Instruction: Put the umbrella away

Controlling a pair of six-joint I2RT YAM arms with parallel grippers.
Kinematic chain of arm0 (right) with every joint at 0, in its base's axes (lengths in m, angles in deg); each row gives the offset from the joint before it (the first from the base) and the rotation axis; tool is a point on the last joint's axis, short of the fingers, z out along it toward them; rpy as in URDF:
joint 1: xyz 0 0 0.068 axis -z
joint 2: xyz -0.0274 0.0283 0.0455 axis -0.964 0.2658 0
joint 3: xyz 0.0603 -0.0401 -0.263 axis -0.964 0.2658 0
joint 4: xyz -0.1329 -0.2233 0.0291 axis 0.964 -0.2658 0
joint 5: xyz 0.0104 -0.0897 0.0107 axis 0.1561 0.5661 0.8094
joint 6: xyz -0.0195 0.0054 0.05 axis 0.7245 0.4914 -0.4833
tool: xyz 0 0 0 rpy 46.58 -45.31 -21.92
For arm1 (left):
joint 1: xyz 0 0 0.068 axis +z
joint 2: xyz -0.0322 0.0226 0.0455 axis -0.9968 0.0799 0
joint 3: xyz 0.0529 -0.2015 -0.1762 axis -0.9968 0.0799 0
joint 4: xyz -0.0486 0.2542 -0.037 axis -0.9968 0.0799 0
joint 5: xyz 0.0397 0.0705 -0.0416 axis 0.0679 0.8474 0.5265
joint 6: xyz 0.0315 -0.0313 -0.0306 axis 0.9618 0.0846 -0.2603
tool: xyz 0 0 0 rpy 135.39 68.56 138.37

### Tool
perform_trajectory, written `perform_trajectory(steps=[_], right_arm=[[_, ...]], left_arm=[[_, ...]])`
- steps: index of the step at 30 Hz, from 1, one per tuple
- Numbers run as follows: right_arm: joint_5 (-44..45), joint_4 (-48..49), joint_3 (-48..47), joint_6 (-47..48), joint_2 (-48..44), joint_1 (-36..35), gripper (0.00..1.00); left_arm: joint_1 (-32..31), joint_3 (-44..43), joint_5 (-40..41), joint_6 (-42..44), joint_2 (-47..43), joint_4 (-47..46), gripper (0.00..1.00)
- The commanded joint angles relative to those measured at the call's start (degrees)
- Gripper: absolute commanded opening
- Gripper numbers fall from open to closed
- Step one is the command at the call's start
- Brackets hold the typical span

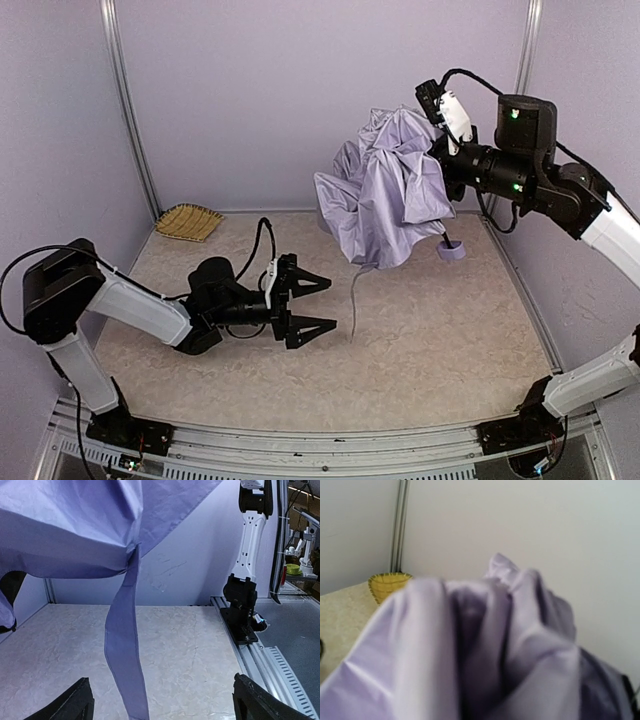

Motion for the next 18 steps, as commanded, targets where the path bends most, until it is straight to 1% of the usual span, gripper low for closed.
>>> perform_trajectory(steps=[1,3,5,6,8,10,11,12,13,14,15,16,18], right_arm=[[1.92,2.52,-2.05,-1.41,0.03,0.0,0.0],[2.62,2.31,-2.72,-1.19,0.51,-0.04,0.0],[4.16,1.93,-3.34,-0.92,1.2,-0.04,0.0],[4.72,1.78,-3.66,-0.79,1.43,-0.04,0.0],[4.96,1.7,-3.93,-0.57,1.68,-0.04,0.0],[3.93,1.88,-4.0,-0.66,1.7,-0.02,0.0],[3.49,1.97,-4.02,-0.71,1.69,-0.03,0.0],[3.31,1.98,-4.01,-0.75,1.69,-0.04,0.0],[3.32,1.81,-3.94,-0.79,1.61,-0.04,0.0],[3.2,1.74,-3.84,-0.92,1.46,-0.04,0.0],[3.0,1.69,-3.71,-0.99,1.12,-0.04,0.0],[2.57,1.71,-3.4,-1.04,0.68,0.03,0.0],[1.65,1.72,-3.01,-1.23,-0.08,-0.04,0.0]], left_arm=[[0.03,-7.14,-0.83,2.53,6.47,-1.59,0.95],[-0.36,-9.69,-3.34,0.75,9.23,-1.6,0.95],[-1.25,-10.62,-3.99,-0.49,10.97,-1.82,0.94],[-2.0,-10.57,-2.72,0.05,11.44,-1.81,0.92],[-3.54,-11.02,2.99,2.43,12.26,0.12,0.84],[-4.38,-12.59,8.68,3.96,13.34,3.11,0.73],[-4.44,-13.44,10.28,4.0,13.77,4.28,0.65],[-4.45,-14.29,11.3,3.97,13.98,5.23,0.55],[-4.45,-14.36,11.37,4.17,14.09,5.8,0.42],[-4.52,-14.15,11.29,4.63,13.97,5.86,0.35],[-4.48,-13.76,11.29,5.36,13.93,5.79,0.26],[-4.46,-13.46,11.41,5.93,13.99,5.94,0.21],[-4.41,-13.67,11.8,7.12,14.52,6.91,0.06]])
